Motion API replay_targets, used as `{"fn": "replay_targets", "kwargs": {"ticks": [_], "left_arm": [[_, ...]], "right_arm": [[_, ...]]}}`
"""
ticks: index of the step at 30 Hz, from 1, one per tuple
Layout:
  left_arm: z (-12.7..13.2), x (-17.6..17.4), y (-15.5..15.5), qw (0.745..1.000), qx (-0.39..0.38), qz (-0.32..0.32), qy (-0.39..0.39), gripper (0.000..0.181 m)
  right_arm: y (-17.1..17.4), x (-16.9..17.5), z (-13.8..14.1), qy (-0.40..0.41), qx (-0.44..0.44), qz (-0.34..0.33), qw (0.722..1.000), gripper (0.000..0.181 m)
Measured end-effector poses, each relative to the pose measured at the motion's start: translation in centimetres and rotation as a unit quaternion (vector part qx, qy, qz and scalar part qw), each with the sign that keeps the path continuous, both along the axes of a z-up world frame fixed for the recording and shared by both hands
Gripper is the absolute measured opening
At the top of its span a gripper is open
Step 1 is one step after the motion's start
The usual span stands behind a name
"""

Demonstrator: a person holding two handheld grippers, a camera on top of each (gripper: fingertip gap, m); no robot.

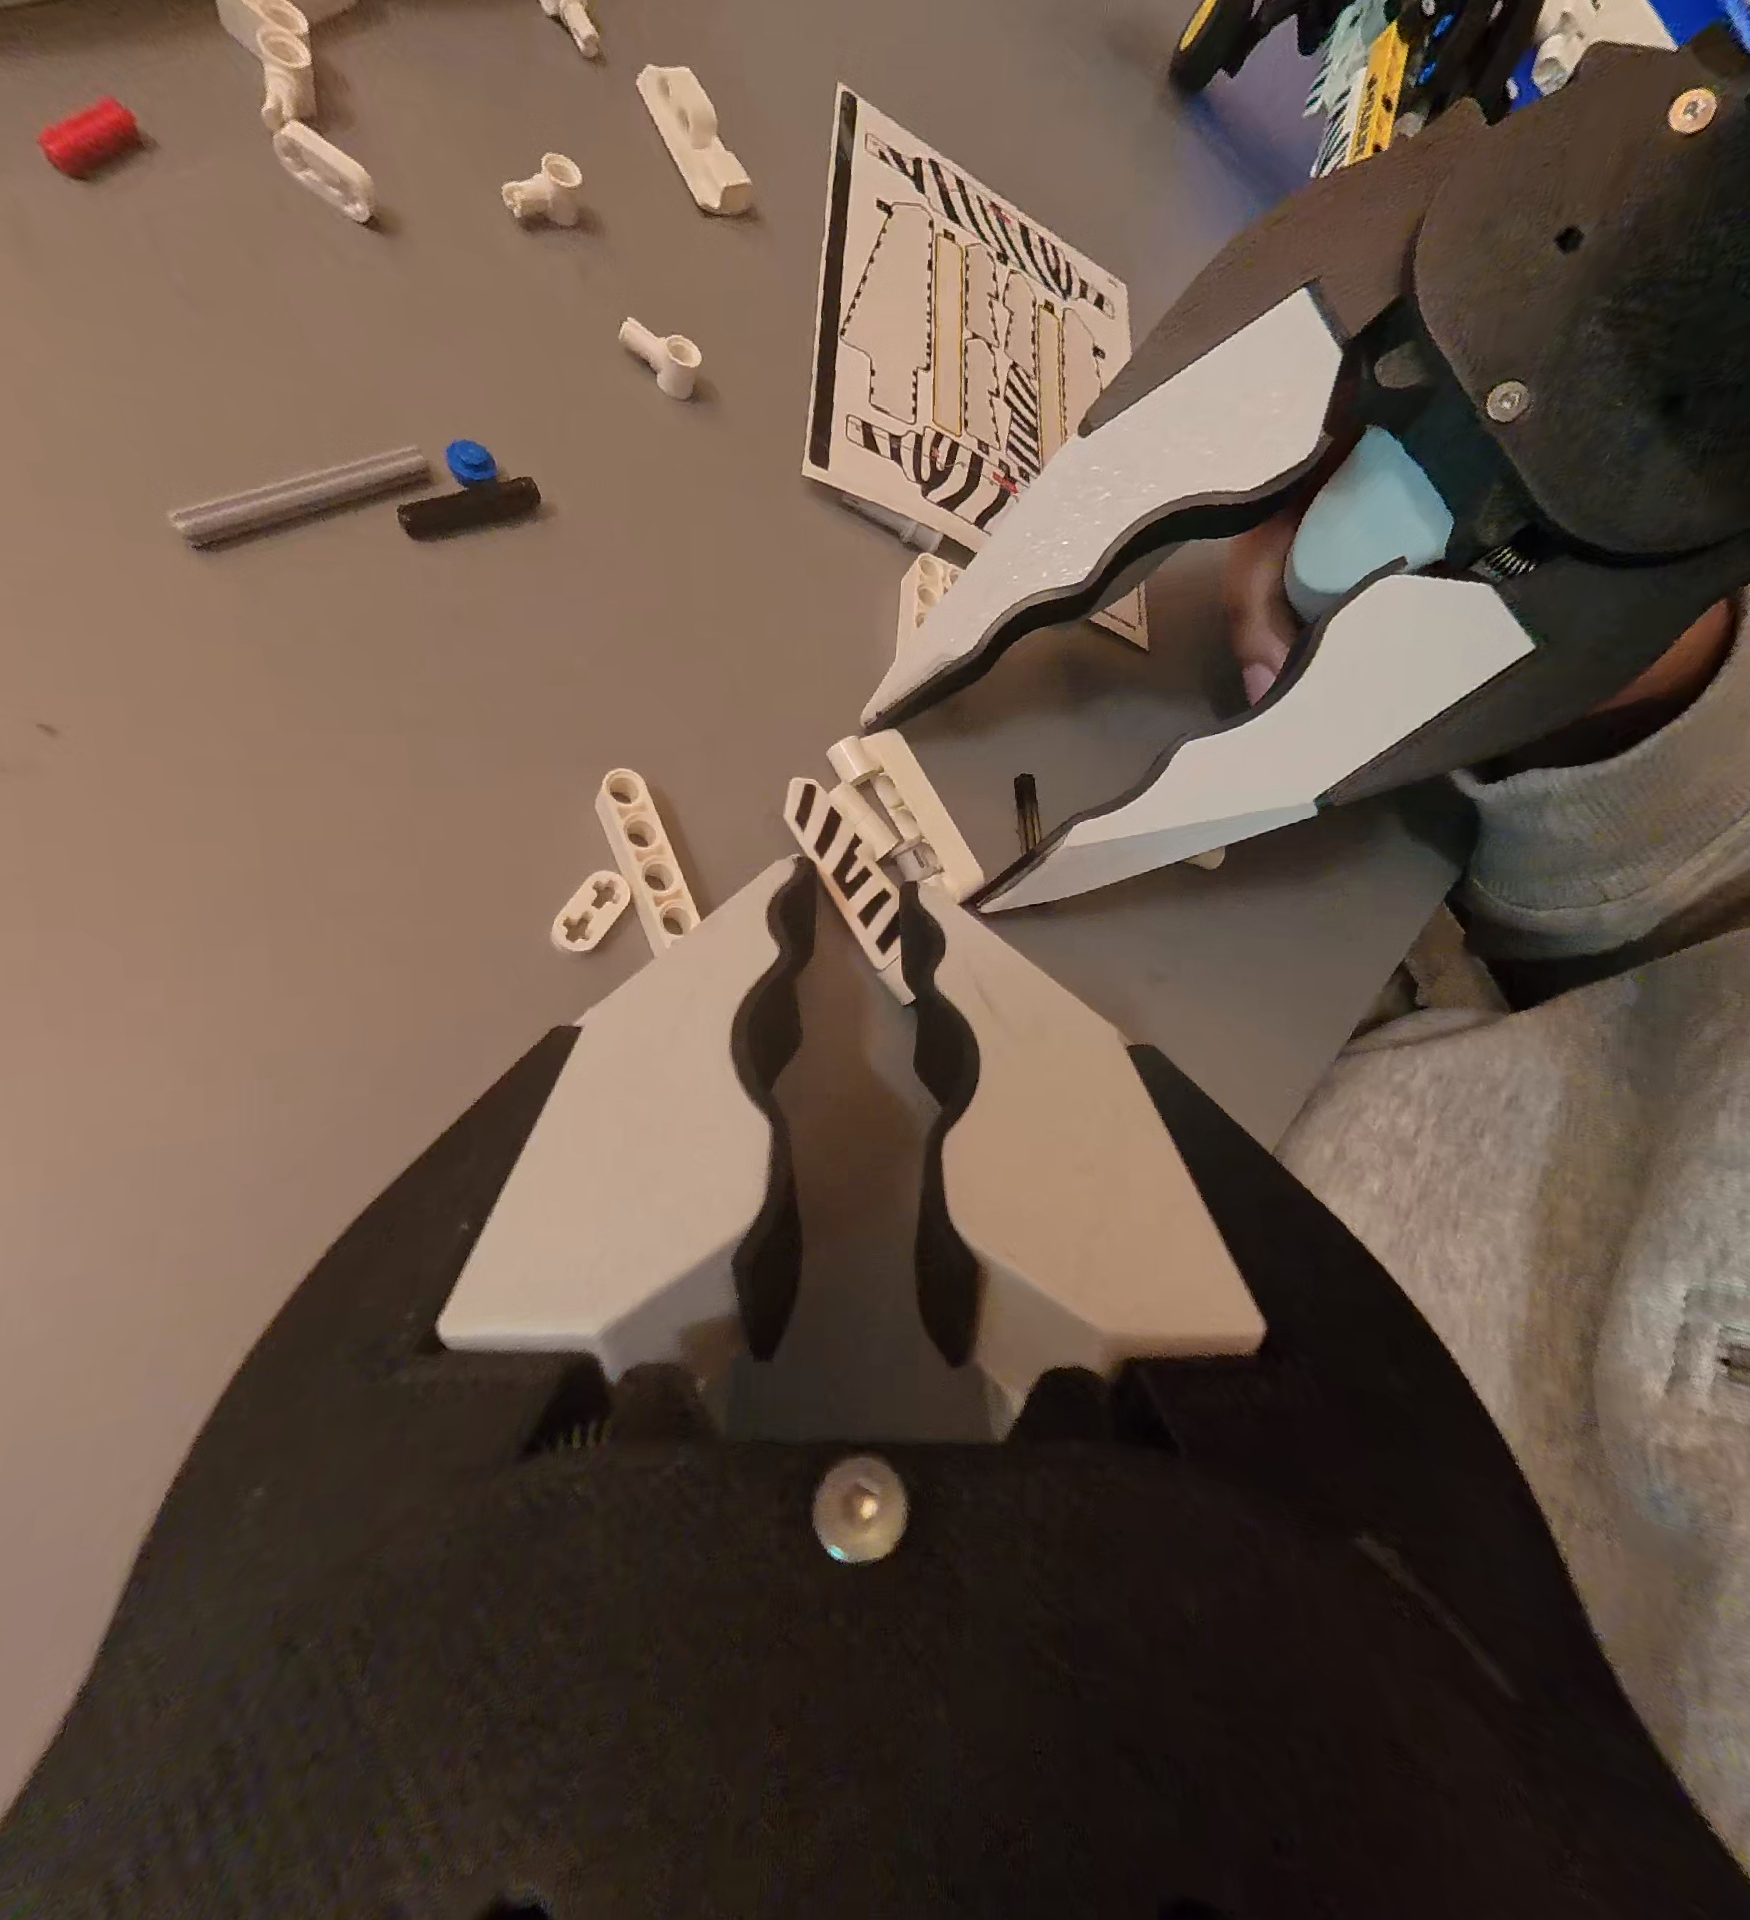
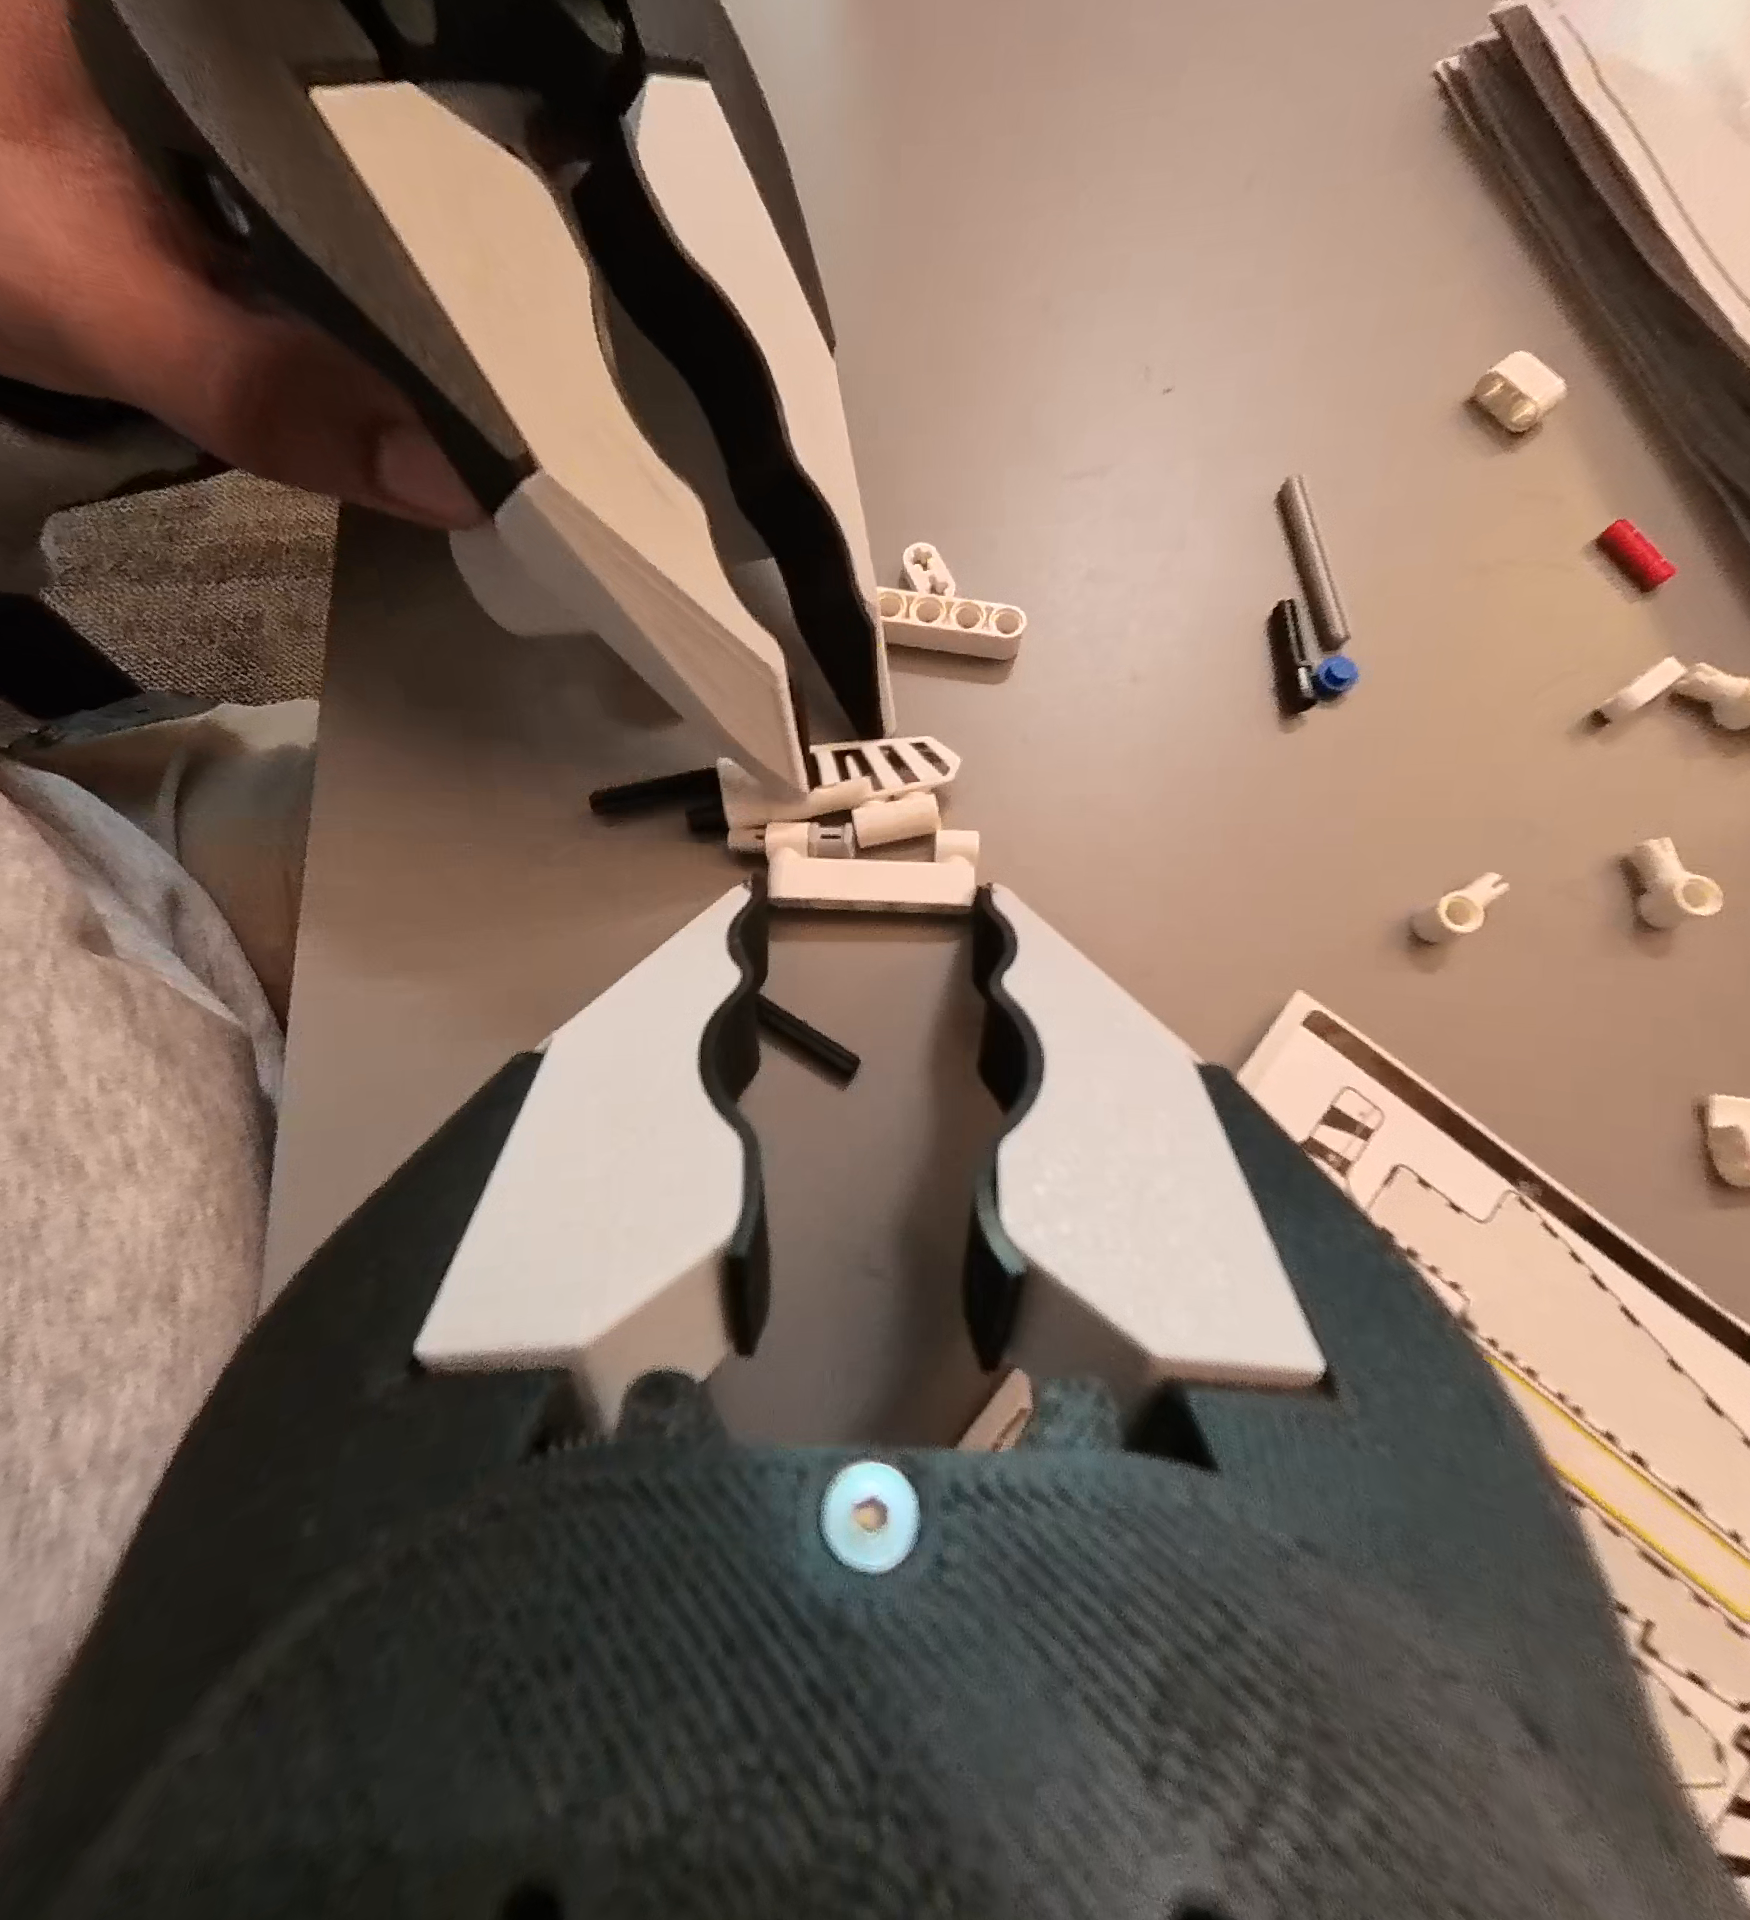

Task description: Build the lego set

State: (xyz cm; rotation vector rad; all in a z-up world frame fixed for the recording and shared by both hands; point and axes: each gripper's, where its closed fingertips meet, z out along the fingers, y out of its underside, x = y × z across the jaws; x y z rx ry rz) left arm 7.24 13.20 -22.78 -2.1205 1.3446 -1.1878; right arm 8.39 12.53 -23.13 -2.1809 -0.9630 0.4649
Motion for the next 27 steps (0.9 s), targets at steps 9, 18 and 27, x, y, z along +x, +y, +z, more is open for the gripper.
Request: {"fn": "replay_targets", "kwargs": {"ticks": [9, 18, 27], "left_arm": [[0.04, 0.08, -0.22, 1.0, -0.016, -0.02, -0.003, 0.013], [-0.02, 0.29, -0.57, 0.997, 0.003, -0.073, 0.004, 0.014], [0.09, 0.25, -0.8, 0.995, 0.009, -0.098, 0.0, 0.007]], "right_arm": [[-0.15, 0.22, -0.08, -0.015, 0.001, 0.024, 1.0, 0.038], [-0.58, 0.51, -0.08, -0.013, 0.009, 0.04, 0.999, 0.038], [-0.86, 0.7, -0.03, -0.016, 0.021, 0.051, 0.998, 0.039]]}}
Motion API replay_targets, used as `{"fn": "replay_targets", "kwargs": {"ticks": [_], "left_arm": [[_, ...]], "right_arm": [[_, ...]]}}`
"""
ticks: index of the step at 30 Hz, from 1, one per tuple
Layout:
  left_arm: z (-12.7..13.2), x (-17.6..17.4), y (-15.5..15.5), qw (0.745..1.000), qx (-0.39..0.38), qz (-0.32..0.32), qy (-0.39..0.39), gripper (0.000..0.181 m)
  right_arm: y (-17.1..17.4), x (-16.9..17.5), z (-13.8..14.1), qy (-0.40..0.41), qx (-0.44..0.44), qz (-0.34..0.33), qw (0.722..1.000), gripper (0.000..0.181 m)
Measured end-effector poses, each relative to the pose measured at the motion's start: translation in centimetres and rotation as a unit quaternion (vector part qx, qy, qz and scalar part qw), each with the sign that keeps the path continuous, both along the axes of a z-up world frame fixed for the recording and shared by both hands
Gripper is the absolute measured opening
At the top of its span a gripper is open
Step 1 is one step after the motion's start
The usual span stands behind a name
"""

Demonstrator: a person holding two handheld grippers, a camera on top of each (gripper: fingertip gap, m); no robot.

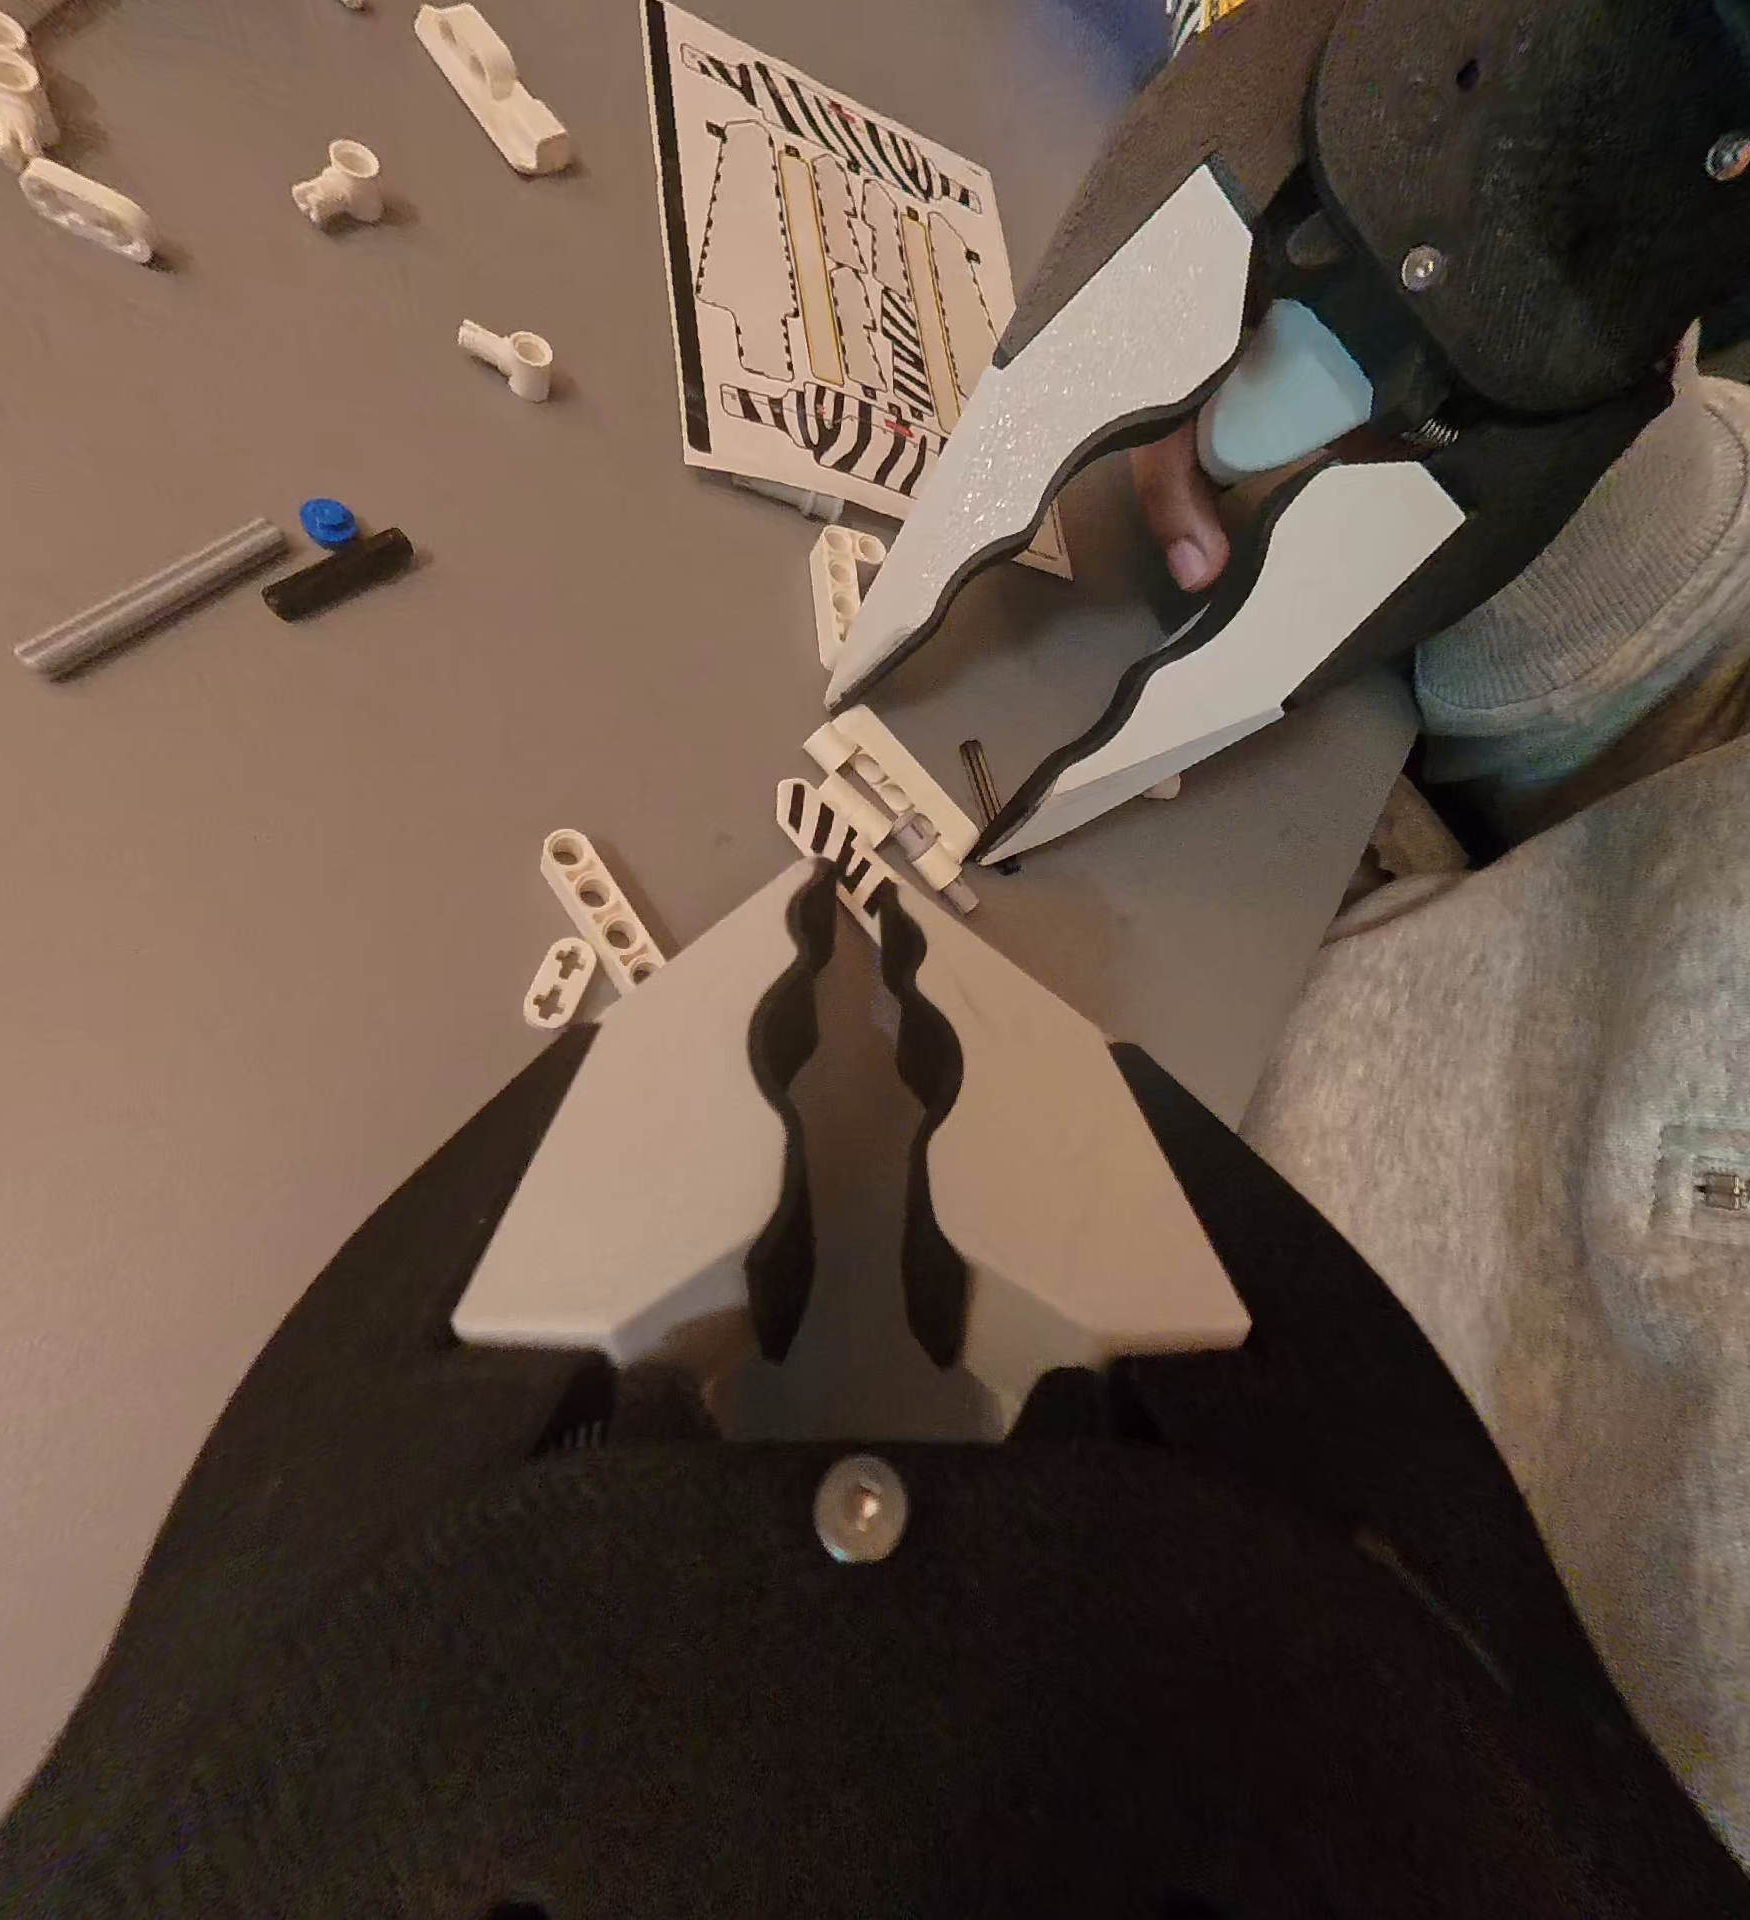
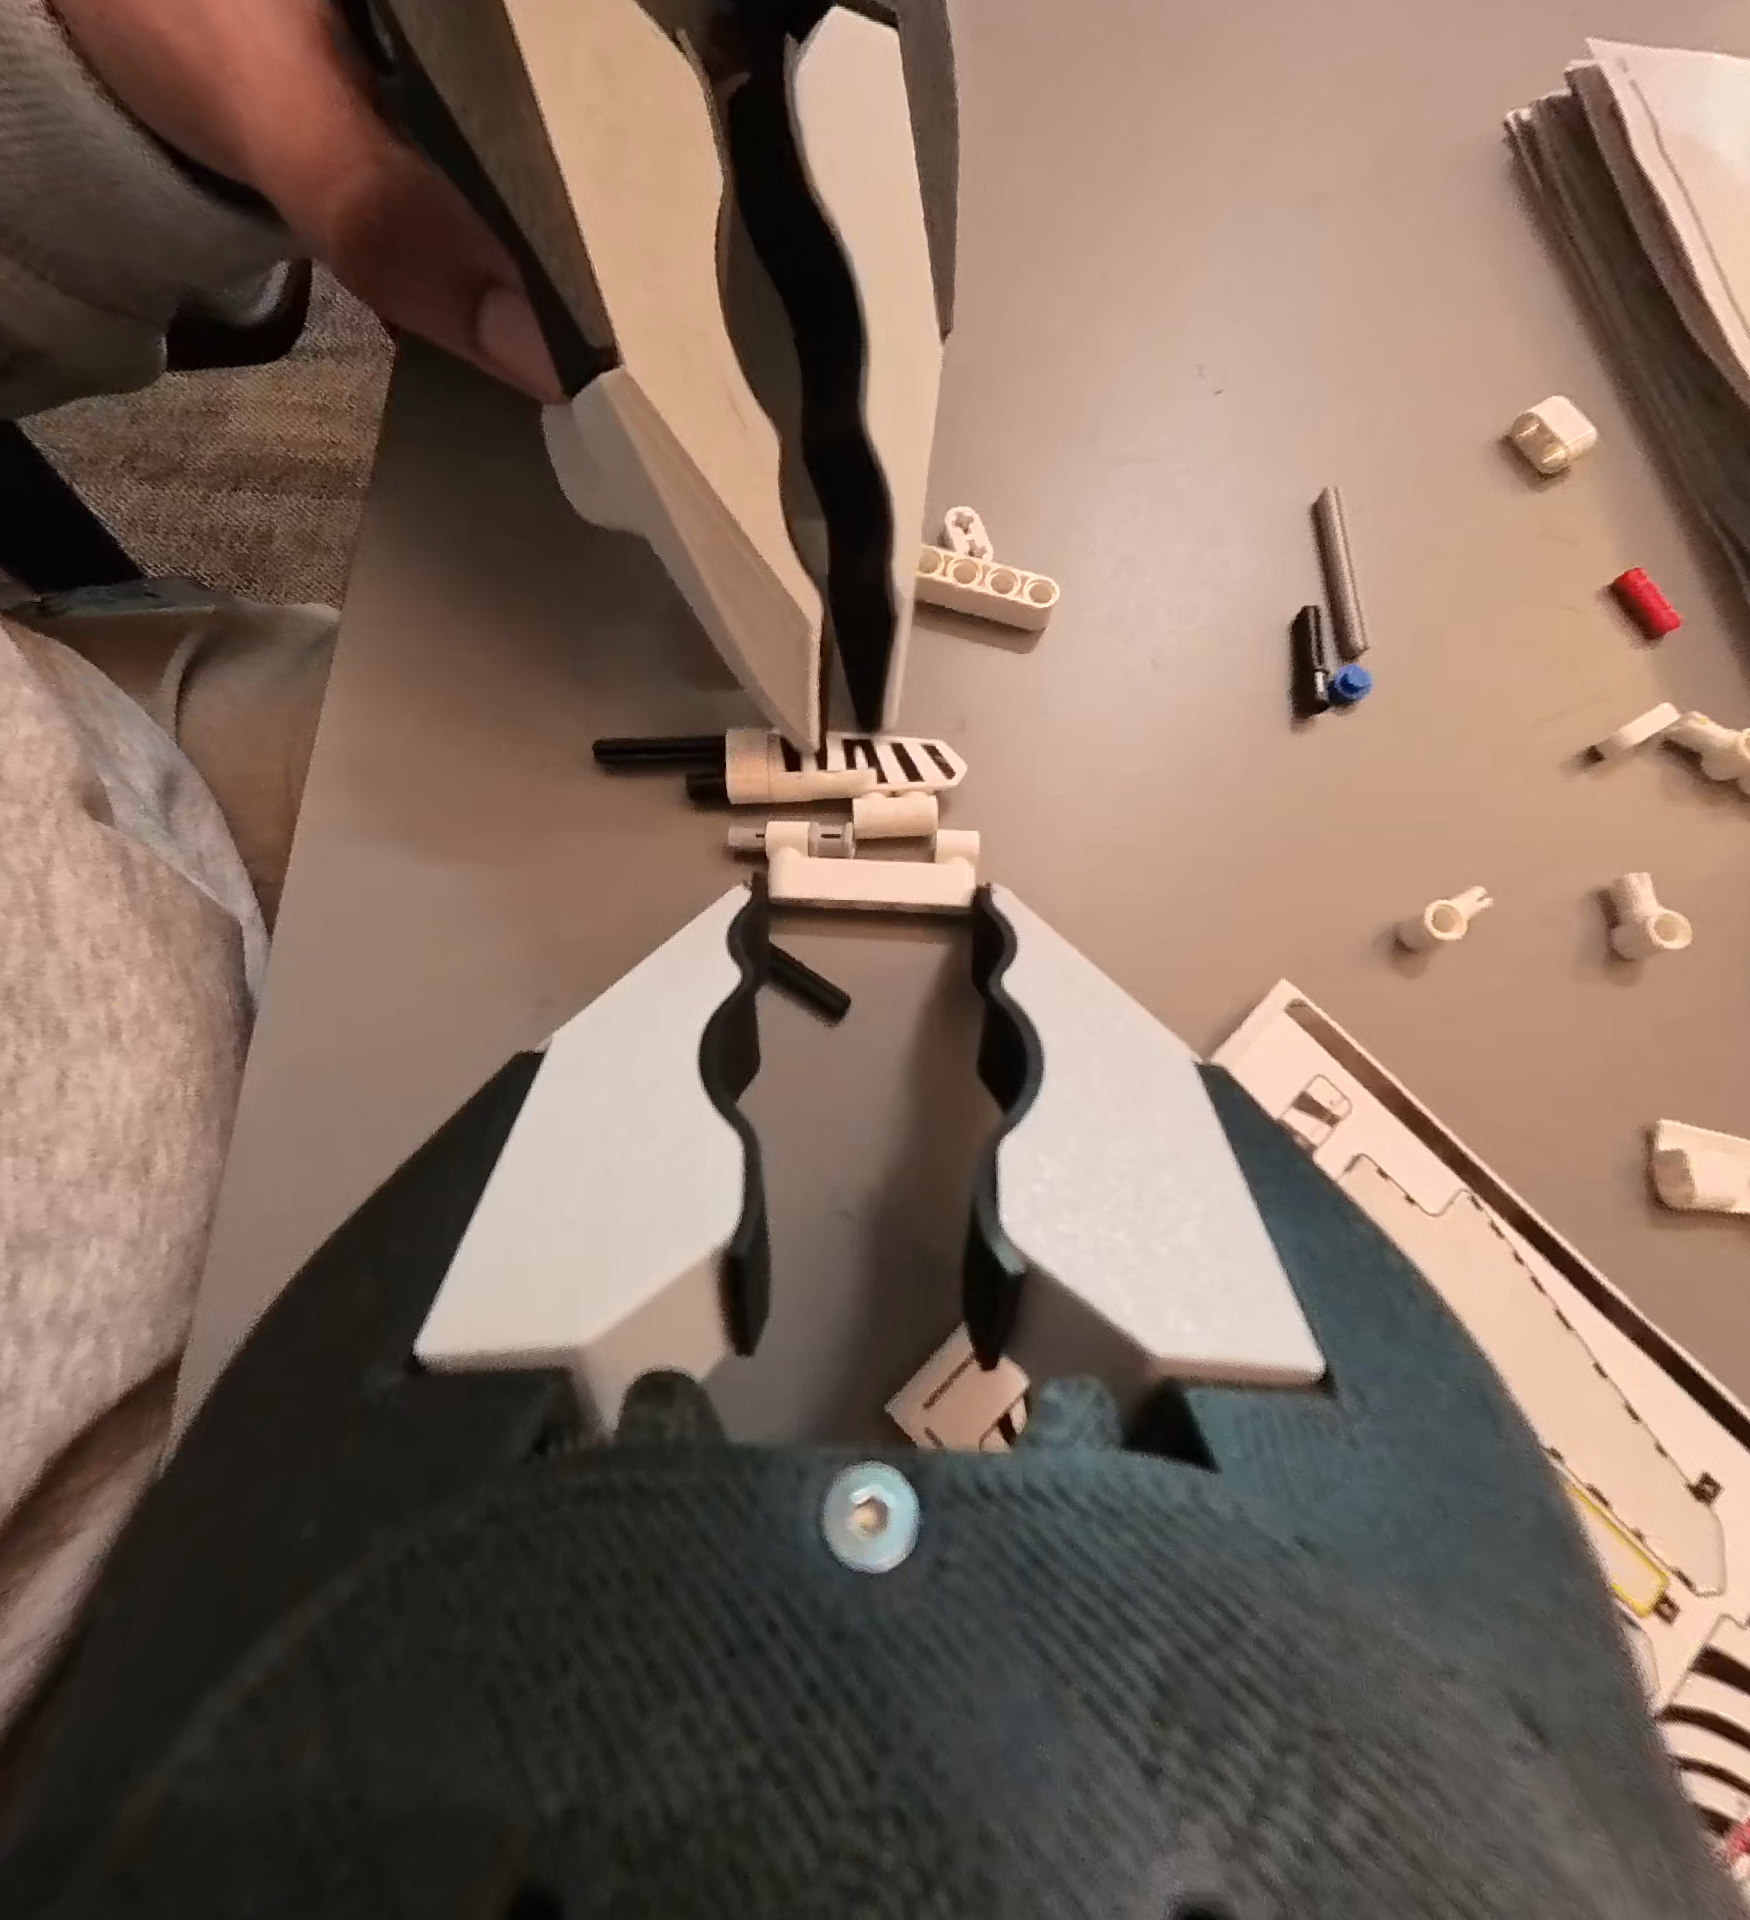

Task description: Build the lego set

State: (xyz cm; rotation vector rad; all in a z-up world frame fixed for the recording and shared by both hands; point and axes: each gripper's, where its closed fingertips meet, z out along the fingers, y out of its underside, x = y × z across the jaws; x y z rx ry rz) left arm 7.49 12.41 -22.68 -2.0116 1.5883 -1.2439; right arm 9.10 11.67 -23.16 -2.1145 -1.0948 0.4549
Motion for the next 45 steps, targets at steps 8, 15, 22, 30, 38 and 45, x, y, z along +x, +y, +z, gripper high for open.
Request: {"fn": "replay_targets", "kwargs": {"ticks": [8, 15, 22, 30, 38, 45], "left_arm": [[0.0, 0.0, -0.2, 1.0, -0.009, -0.008, -0.002, 0.003], [-0.1, 0.0, 0.2, 1.0, 0.0, 0.004, 0.003, 0.007], [-0.1, 0.0, -0.1, 1.0, -0.002, -0.005, 0.003, 0.006], [0.0, 0.2, -0.6, 1.0, -0.006, -0.018, -0.001, 0.003], [0.1, 0.3, -0.9, 1.0, -0.013, -0.024, -0.003, 0.0], [0.1, 0.4, -1.0, 0.999, -0.025, -0.023, -0.004, 0.0]], "right_arm": [[-0.1, 0.0, 0.1, 0.001, 0.013, 0.013, 1.0, 0.038], [-0.5, -0.2, 0.1, 0.001, 0.009, 0.023, 1.0, 0.038], [-0.7, -0.2, 0.1, -0.001, 0.003, 0.03, 1.0, 0.039], [-1.0, -0.7, 0.0, 0.0, -0.014, 0.042, 0.999, 0.038], [-1.0, -0.7, 0.0, -0.002, -0.012, 0.044, 0.999, 0.038], [-0.9, -0.7, 0.1, -0.001, -0.012, 0.042, 0.999, 0.038]]}}
